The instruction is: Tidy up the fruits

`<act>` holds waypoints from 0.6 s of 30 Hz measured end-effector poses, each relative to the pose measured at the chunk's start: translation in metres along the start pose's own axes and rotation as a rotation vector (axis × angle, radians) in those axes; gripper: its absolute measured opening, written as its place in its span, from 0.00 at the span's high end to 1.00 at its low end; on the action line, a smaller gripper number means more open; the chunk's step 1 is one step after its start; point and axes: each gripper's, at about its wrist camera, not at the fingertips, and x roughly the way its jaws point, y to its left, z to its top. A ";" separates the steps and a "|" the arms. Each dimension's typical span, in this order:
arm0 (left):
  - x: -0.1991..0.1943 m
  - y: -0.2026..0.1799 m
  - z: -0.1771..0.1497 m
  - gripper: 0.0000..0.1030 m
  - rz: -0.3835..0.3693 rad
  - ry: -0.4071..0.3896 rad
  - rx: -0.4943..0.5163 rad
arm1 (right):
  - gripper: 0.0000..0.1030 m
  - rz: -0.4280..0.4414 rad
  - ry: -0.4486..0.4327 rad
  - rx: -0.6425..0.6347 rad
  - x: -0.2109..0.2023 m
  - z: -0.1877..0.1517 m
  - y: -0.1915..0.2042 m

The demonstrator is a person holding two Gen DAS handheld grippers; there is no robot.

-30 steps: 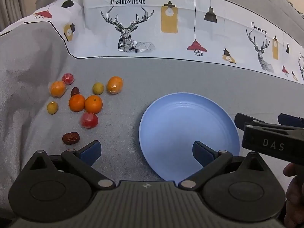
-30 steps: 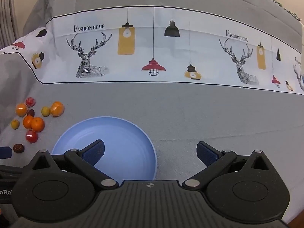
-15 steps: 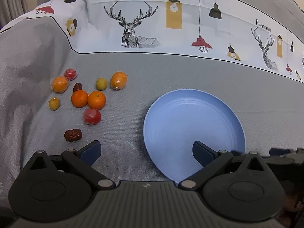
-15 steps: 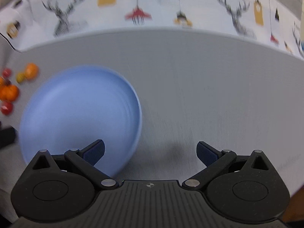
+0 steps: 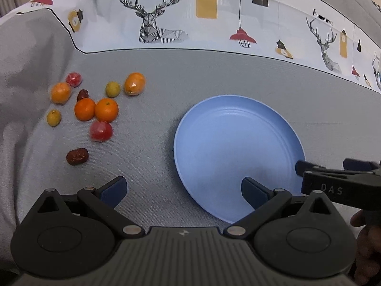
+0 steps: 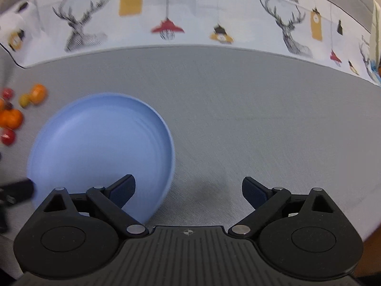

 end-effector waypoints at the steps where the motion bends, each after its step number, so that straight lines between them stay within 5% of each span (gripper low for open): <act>1: 0.000 0.000 0.000 0.01 0.004 0.001 -0.002 | 0.06 0.004 -0.011 -0.010 -0.003 0.000 0.002; 18: 0.004 -0.002 0.001 0.01 0.018 0.031 -0.013 | 0.06 0.028 -0.042 -0.043 -0.005 0.010 0.001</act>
